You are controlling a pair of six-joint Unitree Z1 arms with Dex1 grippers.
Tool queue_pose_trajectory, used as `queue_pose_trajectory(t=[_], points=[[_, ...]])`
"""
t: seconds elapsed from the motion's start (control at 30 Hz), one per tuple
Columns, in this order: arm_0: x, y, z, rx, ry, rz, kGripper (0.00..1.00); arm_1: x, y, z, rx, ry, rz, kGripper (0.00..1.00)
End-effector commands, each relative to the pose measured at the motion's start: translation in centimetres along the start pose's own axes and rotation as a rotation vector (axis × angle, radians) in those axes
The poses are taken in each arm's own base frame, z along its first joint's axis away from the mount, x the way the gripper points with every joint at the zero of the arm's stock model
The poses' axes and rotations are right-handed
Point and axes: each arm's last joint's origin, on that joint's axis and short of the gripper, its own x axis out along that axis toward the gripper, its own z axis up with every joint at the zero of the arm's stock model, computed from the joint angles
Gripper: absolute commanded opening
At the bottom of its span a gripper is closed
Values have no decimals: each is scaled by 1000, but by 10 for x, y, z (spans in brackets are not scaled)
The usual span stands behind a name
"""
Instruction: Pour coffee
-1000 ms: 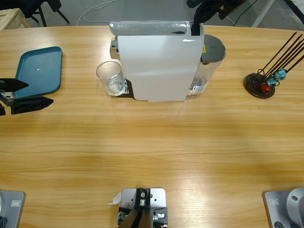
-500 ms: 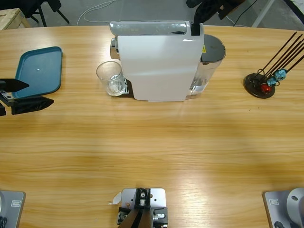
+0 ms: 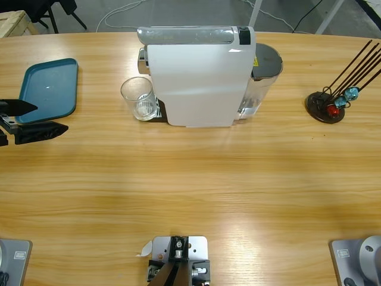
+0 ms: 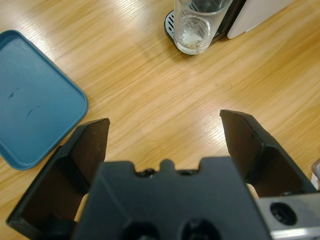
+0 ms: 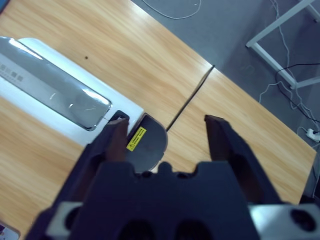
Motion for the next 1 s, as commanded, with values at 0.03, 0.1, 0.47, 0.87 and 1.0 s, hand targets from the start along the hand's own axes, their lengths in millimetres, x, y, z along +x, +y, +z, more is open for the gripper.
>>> queue_pose_trajectory(t=[0.03,0.1,0.47,0.87,1.0], points=[[11,1,-8,-11,49,-6,968,52,21,-5,-40,134,86,0],[11,1,-7,-11,50,-6,968,61,24,-7,-44,155,93,0],[12,1,-7,-11,55,-12,968,90,32,-13,-48,225,124,0],[13,1,-7,-11,58,-13,968,94,36,-17,-34,243,146,0],[13,1,-7,-11,58,-13,968,97,37,-17,-33,248,151,0]])
